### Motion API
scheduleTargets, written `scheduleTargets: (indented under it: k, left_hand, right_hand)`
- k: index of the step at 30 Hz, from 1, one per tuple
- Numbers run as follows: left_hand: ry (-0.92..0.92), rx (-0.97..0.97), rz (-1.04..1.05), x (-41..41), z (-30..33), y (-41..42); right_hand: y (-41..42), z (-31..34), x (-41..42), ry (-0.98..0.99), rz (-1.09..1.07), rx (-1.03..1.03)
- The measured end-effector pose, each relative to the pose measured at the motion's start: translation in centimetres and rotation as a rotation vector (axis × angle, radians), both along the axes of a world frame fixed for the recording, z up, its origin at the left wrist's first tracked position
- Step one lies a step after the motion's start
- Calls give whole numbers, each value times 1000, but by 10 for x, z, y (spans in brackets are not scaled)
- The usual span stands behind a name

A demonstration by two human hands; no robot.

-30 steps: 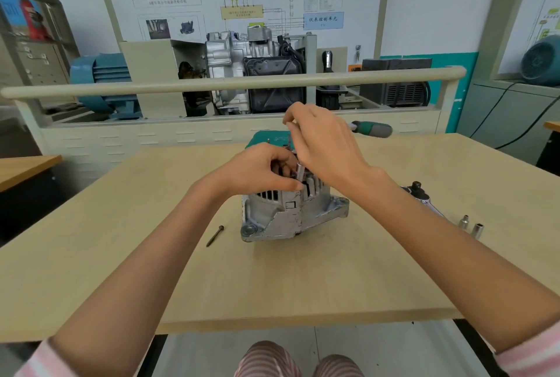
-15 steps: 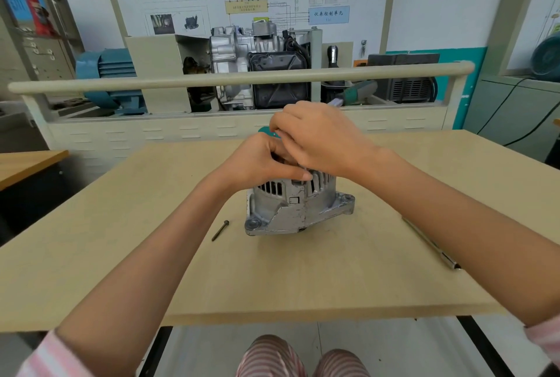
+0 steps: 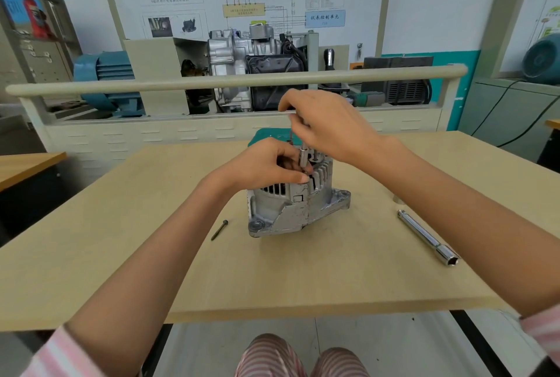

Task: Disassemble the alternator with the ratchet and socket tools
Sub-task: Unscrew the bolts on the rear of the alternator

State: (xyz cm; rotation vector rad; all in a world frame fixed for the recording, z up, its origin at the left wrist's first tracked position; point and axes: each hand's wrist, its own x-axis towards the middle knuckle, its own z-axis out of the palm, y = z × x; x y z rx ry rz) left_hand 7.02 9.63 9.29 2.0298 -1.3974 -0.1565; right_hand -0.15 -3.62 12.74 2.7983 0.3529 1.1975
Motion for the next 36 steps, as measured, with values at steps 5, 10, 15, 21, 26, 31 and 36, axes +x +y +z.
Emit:
scheduleTargets:
  k: [5, 10, 15, 21, 26, 31, 36]
  left_hand:
    - [16, -9, 4, 2, 0, 0]
    - [-74, 8, 29, 2, 0, -1]
    - [-51, -17, 76, 5, -1, 0]
    - [-49, -27, 9, 9, 1, 2]
    - [-125, -76, 36, 10, 0, 3]
    - [-195, -107, 36, 8, -2, 4]
    - [-322, -136, 45, 0, 1, 2]
  right_hand:
    - [-4, 3, -2, -25, -2, 30]
    - [-19, -11, 1, -100, -73, 229]
    - [-40, -27, 6, -70, -84, 678]
    - [-58, -54, 6, 167, -99, 749]
    - [-58, -72, 7, 301, -71, 680]
    - [-56, -79, 10, 239, -115, 684]
    - [-52, -81, 18, 193, -210, 687]
